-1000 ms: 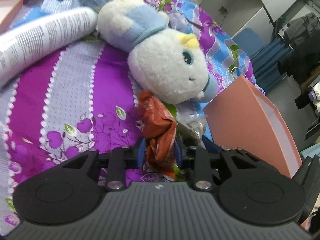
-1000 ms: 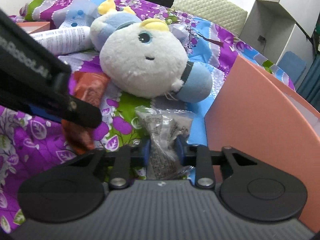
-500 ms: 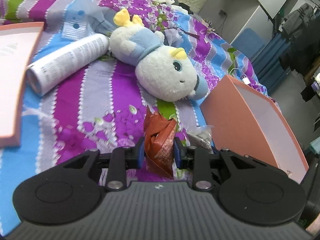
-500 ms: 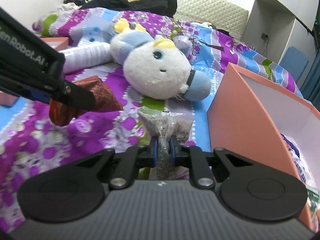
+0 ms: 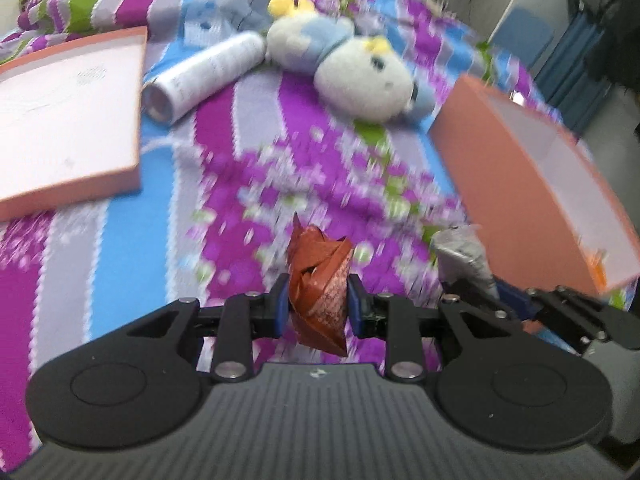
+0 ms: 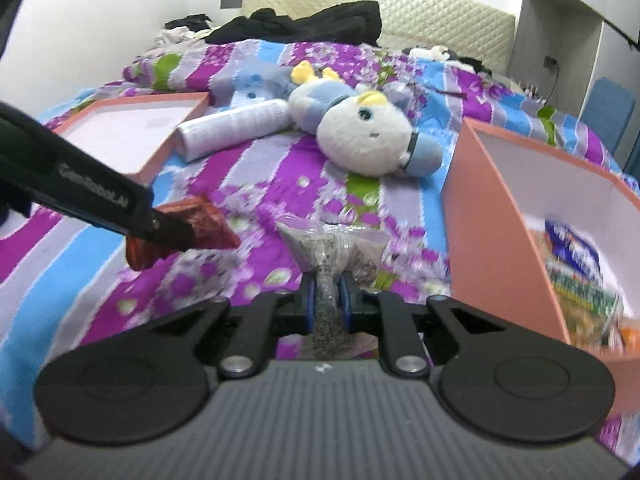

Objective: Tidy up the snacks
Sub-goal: 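Lift both held snacks and carry them toward the pink box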

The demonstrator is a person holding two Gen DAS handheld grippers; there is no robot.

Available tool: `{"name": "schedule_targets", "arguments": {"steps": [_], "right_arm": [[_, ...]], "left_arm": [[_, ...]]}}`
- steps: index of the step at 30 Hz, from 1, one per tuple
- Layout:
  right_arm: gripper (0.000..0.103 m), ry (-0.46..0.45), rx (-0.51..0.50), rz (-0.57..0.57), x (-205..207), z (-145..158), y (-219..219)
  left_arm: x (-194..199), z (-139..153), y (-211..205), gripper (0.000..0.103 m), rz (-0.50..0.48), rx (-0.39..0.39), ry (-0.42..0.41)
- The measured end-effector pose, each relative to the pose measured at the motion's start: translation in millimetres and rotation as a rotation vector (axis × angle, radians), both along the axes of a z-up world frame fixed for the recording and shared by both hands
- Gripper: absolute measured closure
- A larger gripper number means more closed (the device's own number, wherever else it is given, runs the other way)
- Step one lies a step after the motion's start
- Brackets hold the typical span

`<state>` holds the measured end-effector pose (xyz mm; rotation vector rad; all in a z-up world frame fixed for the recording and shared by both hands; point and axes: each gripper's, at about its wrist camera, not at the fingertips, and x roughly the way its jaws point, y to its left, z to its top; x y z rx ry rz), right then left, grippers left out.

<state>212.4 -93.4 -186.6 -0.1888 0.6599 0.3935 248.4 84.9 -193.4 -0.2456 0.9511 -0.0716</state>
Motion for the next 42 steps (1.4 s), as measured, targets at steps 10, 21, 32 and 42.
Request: {"name": "schedule_targets", "arguments": {"steps": [10,21,32,42], "right_arm": [[0.084,0.108,0.051,0.051,-28.7,-17.4,-0.4],[0.017,0.122,0.072,0.089,-18.4,-28.8,-12.6],[0.03,0.203,0.102,0.177,-7.6,-47.5,-6.9],[0.045,0.188,0.033,0.123,-13.0,-43.6,-10.8]], "left_arm": [[-26.4,-3.8,3.8,0.054,0.009,0.019,0.011],[-27.8,-16.9,2.4,0.03,-0.017,-0.103,-0.028],[-17.1,-48.6,-12.0,0.034,-0.089,-0.136,0.053],[-22.5,-52.2,-14.2,0.057,-0.081,-0.222,0.044]]}}
